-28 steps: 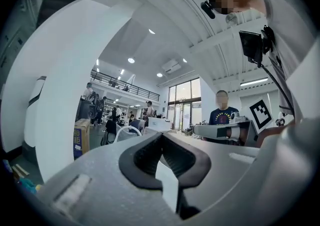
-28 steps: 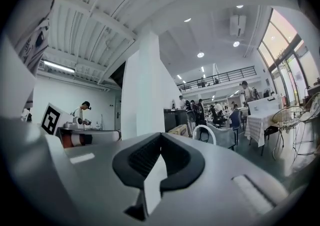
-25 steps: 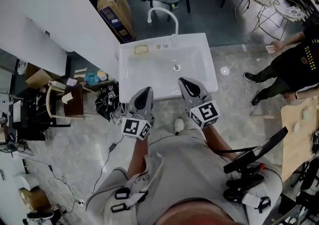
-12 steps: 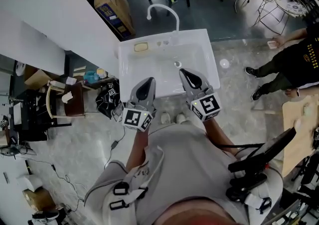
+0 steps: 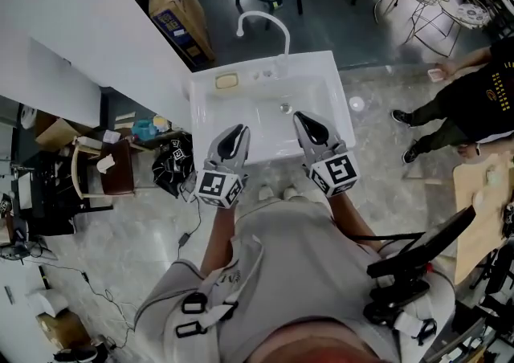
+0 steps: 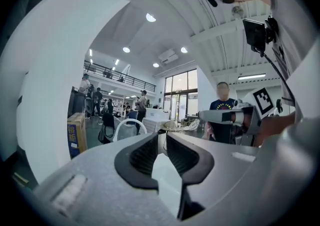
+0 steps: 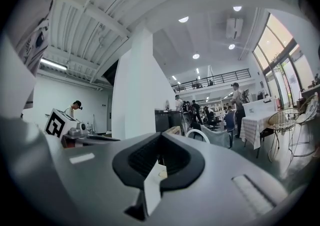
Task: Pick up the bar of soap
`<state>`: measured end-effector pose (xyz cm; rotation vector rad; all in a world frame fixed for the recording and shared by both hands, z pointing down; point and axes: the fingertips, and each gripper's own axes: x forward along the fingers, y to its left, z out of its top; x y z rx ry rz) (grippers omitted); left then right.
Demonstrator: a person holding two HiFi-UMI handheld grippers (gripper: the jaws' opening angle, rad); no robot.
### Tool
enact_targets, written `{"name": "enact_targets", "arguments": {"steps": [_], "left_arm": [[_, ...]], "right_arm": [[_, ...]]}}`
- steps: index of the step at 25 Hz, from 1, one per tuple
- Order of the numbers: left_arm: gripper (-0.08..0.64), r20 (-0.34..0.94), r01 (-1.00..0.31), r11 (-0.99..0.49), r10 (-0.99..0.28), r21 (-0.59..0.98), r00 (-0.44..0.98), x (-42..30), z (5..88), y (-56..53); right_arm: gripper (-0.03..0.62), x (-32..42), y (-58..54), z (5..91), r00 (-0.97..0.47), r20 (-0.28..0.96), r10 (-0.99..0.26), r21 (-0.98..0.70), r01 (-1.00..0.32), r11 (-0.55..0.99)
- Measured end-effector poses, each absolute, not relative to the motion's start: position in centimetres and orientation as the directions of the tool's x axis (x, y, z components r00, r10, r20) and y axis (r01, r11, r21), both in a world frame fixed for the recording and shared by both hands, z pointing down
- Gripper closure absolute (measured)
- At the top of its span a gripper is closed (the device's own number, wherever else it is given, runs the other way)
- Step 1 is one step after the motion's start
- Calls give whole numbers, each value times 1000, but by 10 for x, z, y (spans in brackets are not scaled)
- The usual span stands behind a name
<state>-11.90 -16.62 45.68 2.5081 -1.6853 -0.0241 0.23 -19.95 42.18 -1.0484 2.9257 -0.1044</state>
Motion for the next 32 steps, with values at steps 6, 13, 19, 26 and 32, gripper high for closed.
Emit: {"name": "enact_targets", "arguments": {"steps": [6,13,19,26,32], "left_arm": [[386,231,-918,-396,-892,20,389,-152,498,-223],[299,471,-872,-457,-817,-178,332,-184,560,-278],[229,673,-773,-581,-680,-254,291,-214,630,-330],[158,800,-678,-686,-549,-265,242,-254,684,-385],[88,884,-605,-762,-424,-231,197,-278,728,-416]], "right_arm": [[589,-15,-218,427,-769,14,-640,-75,-639,766],[589,-10,-218,432,-761,29,-649,-72,-649,758],[589,-8,-226,440,-746,52,-664,-81,-666,742],[589,-16,-243,454,-729,81,-680,-88,-684,724],[589,-21,-260,466,-718,112,-687,-98,-696,712]]}}
